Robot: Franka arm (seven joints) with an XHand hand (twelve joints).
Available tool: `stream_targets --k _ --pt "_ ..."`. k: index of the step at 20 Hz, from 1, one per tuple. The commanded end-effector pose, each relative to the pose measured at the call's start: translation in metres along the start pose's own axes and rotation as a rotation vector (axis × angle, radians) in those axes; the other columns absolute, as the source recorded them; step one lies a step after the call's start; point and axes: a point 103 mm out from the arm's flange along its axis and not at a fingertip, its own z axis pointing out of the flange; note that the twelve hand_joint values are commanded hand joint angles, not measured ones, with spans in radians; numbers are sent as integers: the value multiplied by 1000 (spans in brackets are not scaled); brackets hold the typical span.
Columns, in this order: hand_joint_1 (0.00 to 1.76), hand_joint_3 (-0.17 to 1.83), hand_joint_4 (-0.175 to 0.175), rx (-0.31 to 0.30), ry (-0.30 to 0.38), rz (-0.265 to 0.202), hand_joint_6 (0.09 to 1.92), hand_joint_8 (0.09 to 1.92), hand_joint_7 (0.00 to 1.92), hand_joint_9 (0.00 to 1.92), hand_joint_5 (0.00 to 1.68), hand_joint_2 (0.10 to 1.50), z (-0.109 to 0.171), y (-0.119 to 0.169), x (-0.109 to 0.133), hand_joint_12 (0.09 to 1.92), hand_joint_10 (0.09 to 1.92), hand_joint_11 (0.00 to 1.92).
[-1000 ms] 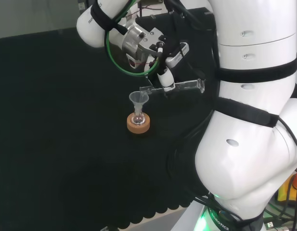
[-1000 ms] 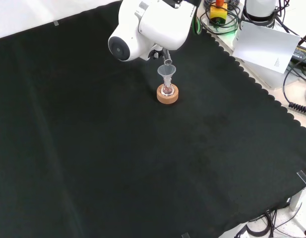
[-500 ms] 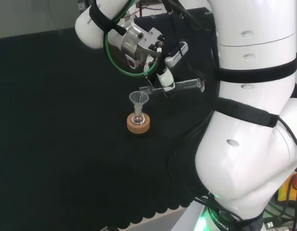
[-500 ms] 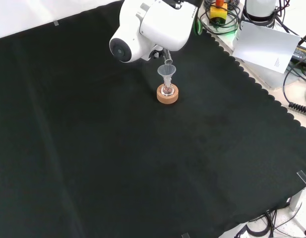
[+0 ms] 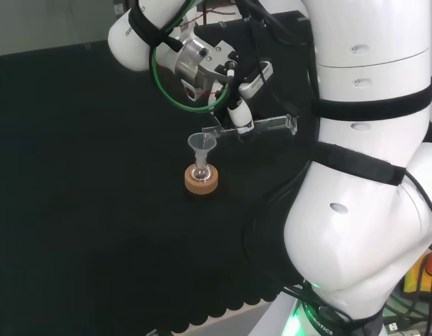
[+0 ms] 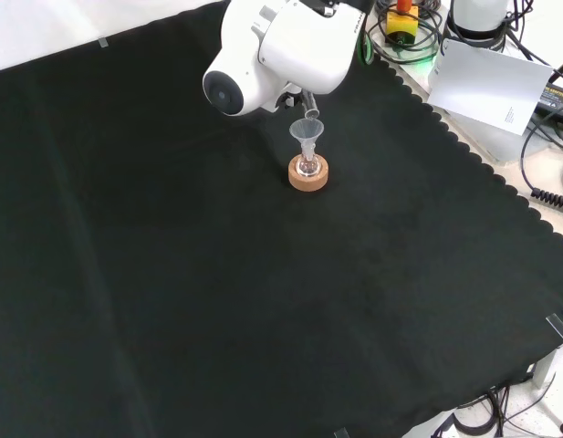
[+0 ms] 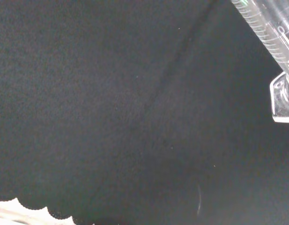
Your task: Pour the water from the graduated cylinder into the round-bottom flask.
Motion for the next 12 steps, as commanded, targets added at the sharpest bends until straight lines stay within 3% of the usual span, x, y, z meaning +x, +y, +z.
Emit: stream_targets --k 1,8,12 --pt "1251 0 -175 -32 18 -20 1091 1075 957 1344 917 1138 2 0 -1 798 215 1145" --pt "1251 0 -175 -95 50 -48 1090 1073 958 1345 918 1138 9 0 -9 796 213 1145" --pt "1251 0 -175 -185 118 -88 1089 1073 959 1346 919 1138 15 0 -19 795 212 1145"
